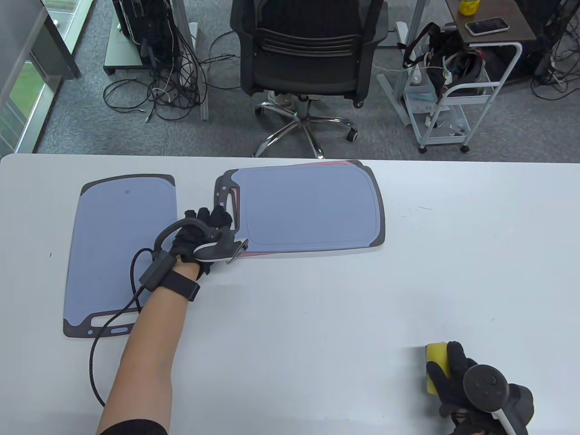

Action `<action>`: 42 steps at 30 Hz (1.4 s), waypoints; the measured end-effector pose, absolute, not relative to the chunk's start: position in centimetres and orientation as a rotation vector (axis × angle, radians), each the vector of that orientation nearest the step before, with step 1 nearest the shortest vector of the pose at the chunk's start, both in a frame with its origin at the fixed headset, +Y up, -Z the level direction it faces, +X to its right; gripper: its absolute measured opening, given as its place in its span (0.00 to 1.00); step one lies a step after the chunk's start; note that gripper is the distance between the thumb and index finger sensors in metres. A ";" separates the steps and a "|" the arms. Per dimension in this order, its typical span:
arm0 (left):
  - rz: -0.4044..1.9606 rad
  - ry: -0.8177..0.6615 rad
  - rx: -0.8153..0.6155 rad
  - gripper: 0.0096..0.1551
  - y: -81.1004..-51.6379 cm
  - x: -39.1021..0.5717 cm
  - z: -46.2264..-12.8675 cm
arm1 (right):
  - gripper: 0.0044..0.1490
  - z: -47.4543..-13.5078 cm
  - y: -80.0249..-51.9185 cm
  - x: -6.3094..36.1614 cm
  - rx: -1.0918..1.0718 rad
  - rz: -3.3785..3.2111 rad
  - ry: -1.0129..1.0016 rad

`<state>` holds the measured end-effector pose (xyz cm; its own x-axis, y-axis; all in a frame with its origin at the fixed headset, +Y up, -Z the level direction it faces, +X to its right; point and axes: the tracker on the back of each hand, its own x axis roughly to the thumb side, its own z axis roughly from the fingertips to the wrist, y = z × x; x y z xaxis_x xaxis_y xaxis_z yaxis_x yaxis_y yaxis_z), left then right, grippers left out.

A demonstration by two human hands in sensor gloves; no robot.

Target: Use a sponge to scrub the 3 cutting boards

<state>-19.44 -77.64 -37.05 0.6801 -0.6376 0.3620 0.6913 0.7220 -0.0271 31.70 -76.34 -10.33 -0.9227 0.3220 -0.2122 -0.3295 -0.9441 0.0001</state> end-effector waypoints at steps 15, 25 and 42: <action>-0.363 -0.058 -0.363 0.54 -77.3 -30.4 -19.3 | 0.50 -10.1 -76.5 32.0 -0.343 2.796 0.055; -0.320 0.050 -0.215 0.38 -78.2 -32.8 -18.2 | 0.50 -10.0 -76.9 31.9 -0.355 2.805 0.097; -0.762 -0.143 0.297 0.31 -75.6 -28.1 -19.9 | 0.51 -10.5 -76.9 32.5 -0.353 2.775 0.103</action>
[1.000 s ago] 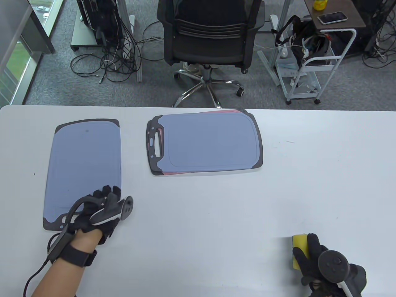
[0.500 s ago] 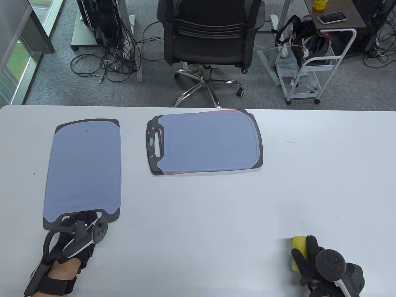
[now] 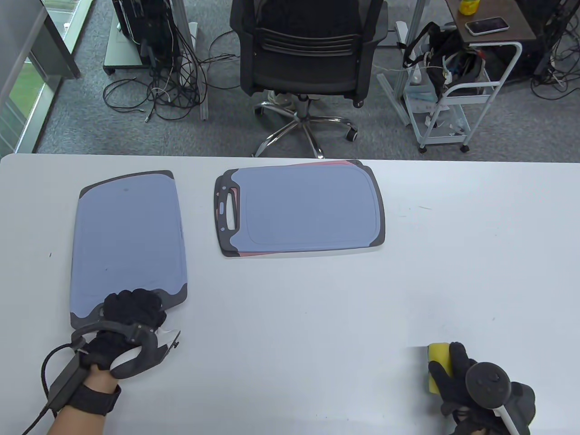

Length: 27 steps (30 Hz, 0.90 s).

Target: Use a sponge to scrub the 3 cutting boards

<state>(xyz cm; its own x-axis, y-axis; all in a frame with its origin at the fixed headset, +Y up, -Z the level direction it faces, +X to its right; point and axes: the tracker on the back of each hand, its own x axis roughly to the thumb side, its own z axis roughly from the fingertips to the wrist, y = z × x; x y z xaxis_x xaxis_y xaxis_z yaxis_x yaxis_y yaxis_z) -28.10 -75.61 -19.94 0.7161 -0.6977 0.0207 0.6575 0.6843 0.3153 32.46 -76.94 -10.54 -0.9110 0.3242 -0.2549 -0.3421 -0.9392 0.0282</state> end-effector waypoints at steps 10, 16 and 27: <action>0.109 0.285 0.342 0.31 -72.1 -29.2 -20.2 | 0.51 -10.1 -77.1 32.8 -0.375 2.737 0.104; 0.432 0.295 0.571 0.30 -71.6 -32.7 -17.8 | 0.50 -9.7 -77.4 32.5 -0.389 2.728 0.132; 1.014 0.205 0.745 0.27 -69.2 -38.0 -16.0 | 0.50 -10.1 -77.9 32.5 -0.426 2.711 0.178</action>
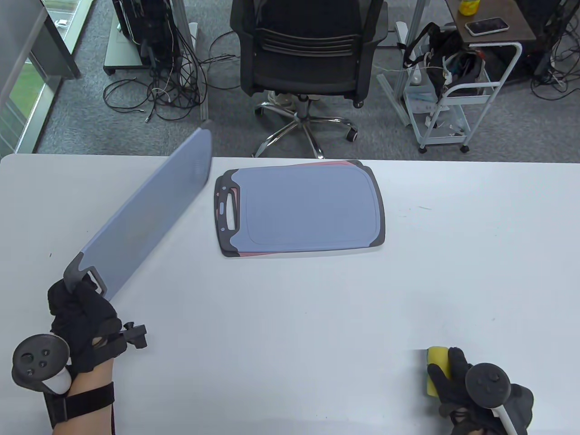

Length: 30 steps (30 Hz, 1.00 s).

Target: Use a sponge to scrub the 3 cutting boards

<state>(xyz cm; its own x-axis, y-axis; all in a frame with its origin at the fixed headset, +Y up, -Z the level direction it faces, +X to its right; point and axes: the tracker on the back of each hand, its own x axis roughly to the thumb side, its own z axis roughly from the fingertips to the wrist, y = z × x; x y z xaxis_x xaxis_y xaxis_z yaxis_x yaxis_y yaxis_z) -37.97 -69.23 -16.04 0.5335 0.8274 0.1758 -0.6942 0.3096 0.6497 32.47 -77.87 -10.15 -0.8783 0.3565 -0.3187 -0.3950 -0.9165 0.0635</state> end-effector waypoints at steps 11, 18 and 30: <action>1.440 0.015 -0.041 0.29 -72.3 -30.7 -18.3 | 0.50 -10.0 -77.9 32.7 -0.401 2.699 0.146; 1.400 0.041 -0.371 0.28 -75.4 -25.3 -19.0 | 0.50 -9.7 -77.2 33.3 -0.456 2.623 0.001; 1.103 0.119 -0.594 0.27 -80.9 -25.0 -20.7 | 0.50 -19.1 -73.2 13.7 0.099 2.827 -0.051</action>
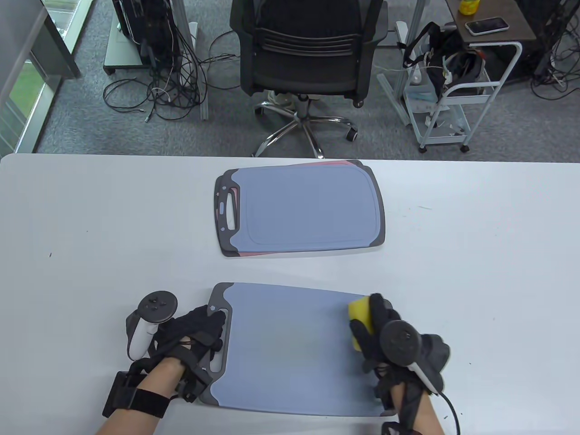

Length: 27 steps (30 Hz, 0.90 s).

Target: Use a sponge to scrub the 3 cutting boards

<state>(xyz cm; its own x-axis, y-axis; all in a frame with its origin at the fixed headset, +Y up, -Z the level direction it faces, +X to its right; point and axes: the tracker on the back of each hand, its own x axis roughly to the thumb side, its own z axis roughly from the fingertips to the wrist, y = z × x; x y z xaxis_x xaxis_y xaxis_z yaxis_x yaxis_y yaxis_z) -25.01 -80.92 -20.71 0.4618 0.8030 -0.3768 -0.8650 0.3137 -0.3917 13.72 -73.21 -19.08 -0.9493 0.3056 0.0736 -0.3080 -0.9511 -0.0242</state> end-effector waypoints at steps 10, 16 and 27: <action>1.115 0.180 -0.622 0.28 -82.8 -23.1 -20.9 | 0.49 -24.0 -74.1 -4.4 0.431 3.096 0.025; 1.114 0.168 -0.634 0.28 -82.8 -23.2 -21.0 | 0.47 -25.8 -75.9 0.8 0.236 3.136 0.138; 1.103 0.174 -0.640 0.28 -82.6 -23.2 -21.1 | 0.47 -24.7 -77.3 21.5 -0.624 3.014 0.258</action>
<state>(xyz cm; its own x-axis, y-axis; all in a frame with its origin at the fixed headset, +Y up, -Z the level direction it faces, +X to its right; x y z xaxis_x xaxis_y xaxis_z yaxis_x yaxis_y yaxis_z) -23.19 -82.65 -21.14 0.4578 0.7743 -0.4369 -0.8713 0.2928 -0.3939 21.46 -77.35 -24.75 -0.9170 0.0179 -0.3985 -0.0854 -0.9846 0.1523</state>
